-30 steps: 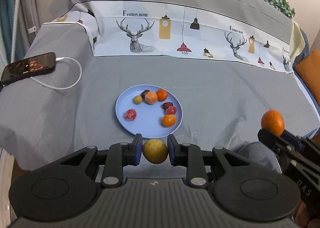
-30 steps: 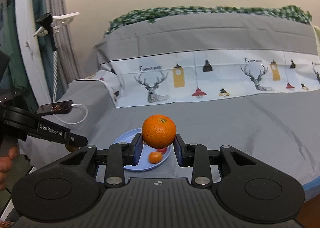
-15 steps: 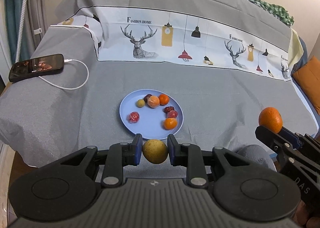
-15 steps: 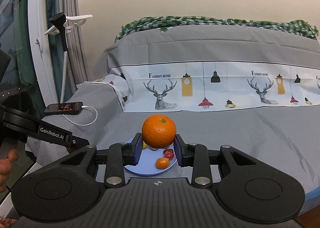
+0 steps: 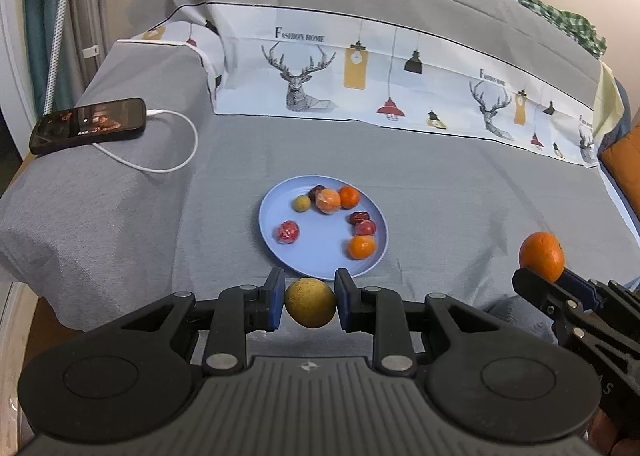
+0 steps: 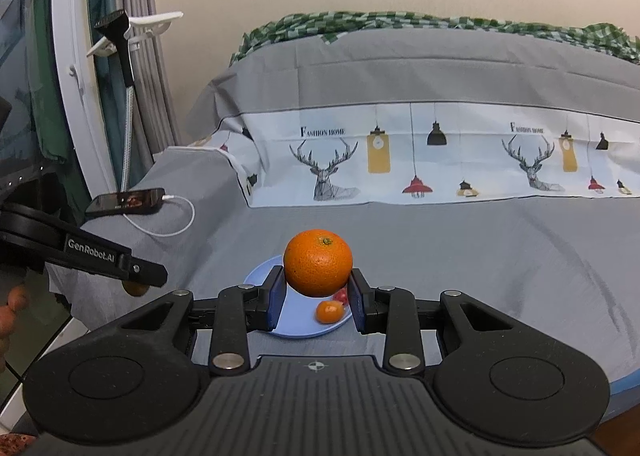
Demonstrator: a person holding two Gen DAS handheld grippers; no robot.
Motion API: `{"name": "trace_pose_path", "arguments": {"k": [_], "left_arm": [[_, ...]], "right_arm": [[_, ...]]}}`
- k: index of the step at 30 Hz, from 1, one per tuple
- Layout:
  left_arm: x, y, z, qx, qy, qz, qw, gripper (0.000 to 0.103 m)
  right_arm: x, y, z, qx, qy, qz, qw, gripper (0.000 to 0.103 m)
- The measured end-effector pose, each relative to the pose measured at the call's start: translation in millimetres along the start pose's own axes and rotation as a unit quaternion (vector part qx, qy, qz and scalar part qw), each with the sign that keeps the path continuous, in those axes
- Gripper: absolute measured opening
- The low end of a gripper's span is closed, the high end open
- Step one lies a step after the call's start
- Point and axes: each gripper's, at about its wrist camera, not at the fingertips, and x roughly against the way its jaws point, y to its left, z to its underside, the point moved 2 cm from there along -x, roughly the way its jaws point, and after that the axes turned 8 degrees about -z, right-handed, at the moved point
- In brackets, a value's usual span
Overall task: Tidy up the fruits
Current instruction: 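Carry the yellow fruit in the left tool while the right tool carries the tangerine to the plate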
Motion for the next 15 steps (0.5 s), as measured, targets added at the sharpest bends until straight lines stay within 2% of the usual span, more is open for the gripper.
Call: {"name": "trace_pose_path", "arguments": {"k": [7, 15], "left_arm": [[-19, 3, -13, 0.004, 0.011, -0.01, 0.9999, 0.029], [-57, -6, -47, -0.003, 0.02, -0.026, 0.9995, 0.029]], "right_arm": [[-23, 1, 1, 0.01, 0.025, -0.009, 1.0, 0.035], [-66, -4, -2, 0.008, 0.054, -0.011, 0.998, 0.035]]}}
